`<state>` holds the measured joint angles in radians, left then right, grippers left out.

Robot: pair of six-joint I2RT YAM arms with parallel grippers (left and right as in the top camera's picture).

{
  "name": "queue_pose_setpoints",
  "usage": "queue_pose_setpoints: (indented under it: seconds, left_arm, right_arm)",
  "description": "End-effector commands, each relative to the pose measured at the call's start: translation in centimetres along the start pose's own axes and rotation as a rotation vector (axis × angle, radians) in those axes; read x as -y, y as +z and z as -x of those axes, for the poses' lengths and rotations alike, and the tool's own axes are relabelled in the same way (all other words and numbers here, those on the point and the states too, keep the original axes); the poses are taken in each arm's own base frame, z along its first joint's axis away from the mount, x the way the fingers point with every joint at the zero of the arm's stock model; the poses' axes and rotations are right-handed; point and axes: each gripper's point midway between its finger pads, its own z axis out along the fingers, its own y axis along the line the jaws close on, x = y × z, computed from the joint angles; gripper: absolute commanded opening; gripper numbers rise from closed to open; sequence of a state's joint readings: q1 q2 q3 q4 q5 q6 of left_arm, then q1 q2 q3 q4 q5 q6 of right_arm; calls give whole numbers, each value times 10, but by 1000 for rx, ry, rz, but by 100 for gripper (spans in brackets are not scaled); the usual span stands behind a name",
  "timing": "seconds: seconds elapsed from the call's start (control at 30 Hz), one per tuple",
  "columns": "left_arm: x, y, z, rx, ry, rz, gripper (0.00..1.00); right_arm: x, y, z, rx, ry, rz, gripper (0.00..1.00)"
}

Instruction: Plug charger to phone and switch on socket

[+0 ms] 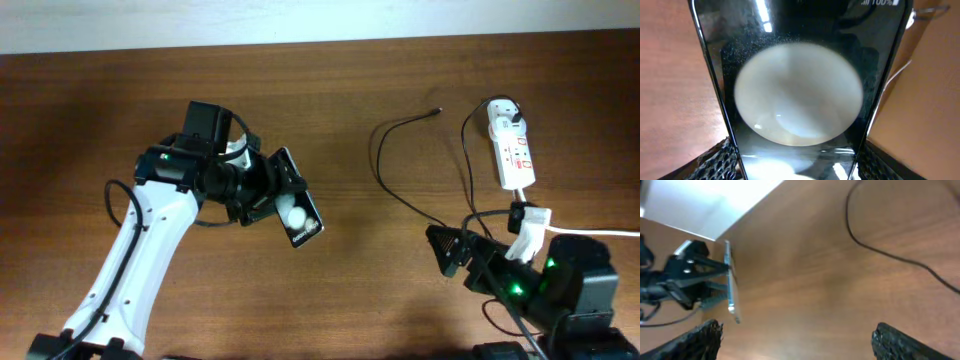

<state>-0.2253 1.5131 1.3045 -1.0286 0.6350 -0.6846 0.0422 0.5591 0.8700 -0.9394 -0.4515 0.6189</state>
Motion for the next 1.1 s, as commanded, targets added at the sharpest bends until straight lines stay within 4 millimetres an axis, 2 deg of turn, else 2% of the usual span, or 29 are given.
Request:
queue_pose_setpoints:
  seconds: [0.0,0.07,0.17,0.27,0.4,0.47,0.53,0.6,0.7,0.8,0.83,0.93,1.0,1.03,1.07]
  left_arm:
    - [8,-6,-3,-7,-221,-35,57]
    - [9,-6,-4,-18,-352,-43,57]
    - [12,-6,-6,-37,-467,-54,58]
    - [15,-6,-8,-56,-491,-70,57]
    - [15,-6,-8,-55,-491,-70,58]
    - [15,-6,-8,-55,-491,-70,58]
    - [15,-6,-8,-55,-491,-70,58]
    - [15,-6,-8,-56,-491,-70,58]
    - [15,-6,-8,-55,-491,-70,58]
    - [15,-6,-8,-55,-491,-70,59]
    - [15,-6,-8,-55,-491,-70,59]
    - [15,-6,-8,-55,-491,-70,59]
    - [15,-6,-8,-55,-491,-69,59]
    - [15,-6,-8,-55,-491,-70,59]
    - [15,-6,-8,-55,-491,-69,59]
  right_arm:
    - [-32,-10,-8,-64,-80,144,99]
    - [-35,-10,-10,-78,-79,163,99]
    - [-53,-14,-12,-100,-113,262,99]
    - [-61,-10,2,-19,-260,308,99]
    - [-75,5,13,8,-330,374,99]
    - [-98,23,7,-50,-389,458,98]
    - [-108,39,0,-89,-413,478,99]
    - [-102,78,-12,-123,-426,359,99]
    - [-97,110,-34,-169,-400,250,99]
    - [-108,138,-53,-174,-419,223,100]
    - [-104,147,-52,-165,-370,184,96]
    - [-96,169,-59,-205,-179,131,74]
    - [-96,179,-62,-217,-137,128,66]
    - [-93,184,-66,-234,-69,109,57]
    - [-91,186,-67,-241,-25,97,53]
